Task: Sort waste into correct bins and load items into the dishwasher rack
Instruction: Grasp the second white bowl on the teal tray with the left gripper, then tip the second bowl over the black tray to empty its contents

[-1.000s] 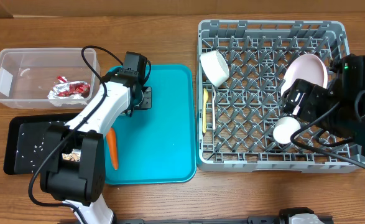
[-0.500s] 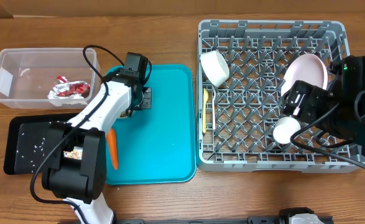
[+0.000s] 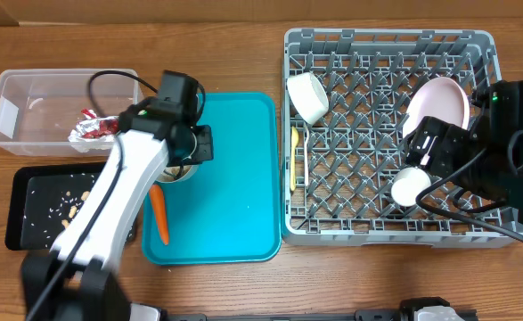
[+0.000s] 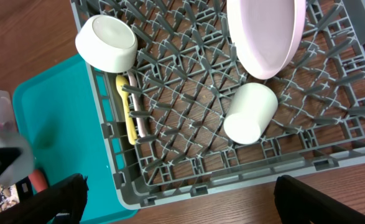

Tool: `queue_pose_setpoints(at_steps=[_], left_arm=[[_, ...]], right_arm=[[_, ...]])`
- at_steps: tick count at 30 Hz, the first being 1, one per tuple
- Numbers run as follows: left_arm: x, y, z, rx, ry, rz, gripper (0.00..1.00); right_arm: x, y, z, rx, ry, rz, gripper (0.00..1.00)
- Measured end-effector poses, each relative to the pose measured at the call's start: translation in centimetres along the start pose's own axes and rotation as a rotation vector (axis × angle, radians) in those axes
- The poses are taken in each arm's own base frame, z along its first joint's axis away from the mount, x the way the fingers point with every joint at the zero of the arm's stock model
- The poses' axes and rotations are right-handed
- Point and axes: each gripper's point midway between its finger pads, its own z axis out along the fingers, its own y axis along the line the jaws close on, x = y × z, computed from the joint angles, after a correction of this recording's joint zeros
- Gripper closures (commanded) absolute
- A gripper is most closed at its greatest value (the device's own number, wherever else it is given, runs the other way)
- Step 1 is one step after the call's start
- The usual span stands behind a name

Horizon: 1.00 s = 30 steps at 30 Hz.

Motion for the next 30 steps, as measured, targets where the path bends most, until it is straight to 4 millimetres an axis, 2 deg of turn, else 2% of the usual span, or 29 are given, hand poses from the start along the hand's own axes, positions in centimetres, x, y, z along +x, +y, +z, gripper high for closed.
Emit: queue_pose_setpoints(at_steps=[3,6,9,14,19,23,30], left_arm=[[0.1,-0.5,-2.8,0.046,-0.042,-0.018,0.96],[0.5,0.5,-4.0,0.067,-0.036,-0.075,0.96],[0.4,2.8,-4.2,0.079,-0.017,-0.173,0.96],[-0.9,8.1,-5.3,0.143,-0.042,-0.370,0.96],[-1.5,12.7,-6.6,0.255,-0.109,-0.473,0.96],[-0.4,15.3,-6.2,0.367,-0.122,-0.538,0.96],[2.7,18.7,-2.9,0.623,-0.137,-0.649,0.96]], right_arm=[[0.0,0.0,0.0,0.001,0.000,0.000,0.00],[0.0,0.0,0.0,0.000,0.000,0.000,0.00],[0.0,0.0,0.0,0.000,0.001,0.000,0.00],[0.0,0.0,0.0,0.001,0.001,0.000,0.00],[0.0,0.0,0.0,0.001,0.001,0.000,0.00],[0.0,0.0,0.0,0.000,0.001,0.000,0.00],[0.0,0.0,0.0,0.000,0.001,0.001,0.00]])
